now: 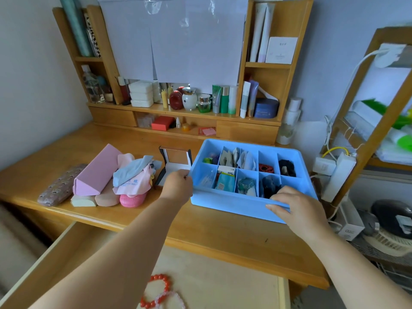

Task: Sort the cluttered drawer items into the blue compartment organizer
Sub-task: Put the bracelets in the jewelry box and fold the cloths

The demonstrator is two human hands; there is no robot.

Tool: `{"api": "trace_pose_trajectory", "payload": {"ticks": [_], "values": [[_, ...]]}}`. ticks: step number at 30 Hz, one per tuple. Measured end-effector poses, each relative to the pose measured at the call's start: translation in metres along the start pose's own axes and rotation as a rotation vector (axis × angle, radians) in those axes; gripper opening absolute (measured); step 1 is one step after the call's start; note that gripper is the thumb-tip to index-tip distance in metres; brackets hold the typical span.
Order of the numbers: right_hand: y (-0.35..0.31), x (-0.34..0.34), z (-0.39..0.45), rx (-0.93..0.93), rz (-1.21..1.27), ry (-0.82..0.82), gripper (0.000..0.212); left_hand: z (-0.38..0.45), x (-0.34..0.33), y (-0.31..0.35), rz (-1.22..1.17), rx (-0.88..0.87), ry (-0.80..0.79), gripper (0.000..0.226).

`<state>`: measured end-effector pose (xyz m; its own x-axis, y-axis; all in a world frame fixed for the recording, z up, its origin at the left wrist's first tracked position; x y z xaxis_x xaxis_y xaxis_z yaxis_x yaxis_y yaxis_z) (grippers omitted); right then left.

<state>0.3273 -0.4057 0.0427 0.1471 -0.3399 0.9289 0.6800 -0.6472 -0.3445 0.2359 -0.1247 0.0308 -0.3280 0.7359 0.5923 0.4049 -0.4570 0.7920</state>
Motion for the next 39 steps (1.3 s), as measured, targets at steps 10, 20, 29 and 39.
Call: {"api": "trace_pose_trajectory", "payload": {"ticks": [10, 20, 29, 39], "values": [[0.027, 0.001, 0.045, -0.068, 0.050, -0.062, 0.022, 0.028, -0.002, -0.003, -0.148, 0.002, 0.134, 0.029], [-0.050, -0.078, -0.045, 0.068, 0.196, -0.109, 0.027, -0.002, -0.005, -0.043, 0.999, -0.117, -0.099, 0.020], [-0.081, -0.102, -0.073, -0.271, 1.122, -0.217, 0.022, -0.122, -0.038, -0.010, 0.815, -0.284, -0.144, 0.022], [-0.136, -0.159, -0.131, -0.463, 2.222, -0.520, 0.077, -0.243, -0.080, -0.001, 0.499, -0.636, -0.226, 0.024]]}}
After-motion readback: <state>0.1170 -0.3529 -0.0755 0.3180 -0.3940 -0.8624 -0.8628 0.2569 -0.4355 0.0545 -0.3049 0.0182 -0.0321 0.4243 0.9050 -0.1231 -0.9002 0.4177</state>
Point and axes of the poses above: each hand's wrist, its own z-axis towards the middle knuckle, its own x-axis out of the back of the hand, y = z × x, the point moved 8 cm from there along z, towards the middle knuckle, and after that the axes turned 12 degrees about -y, right-handed, at the moved point
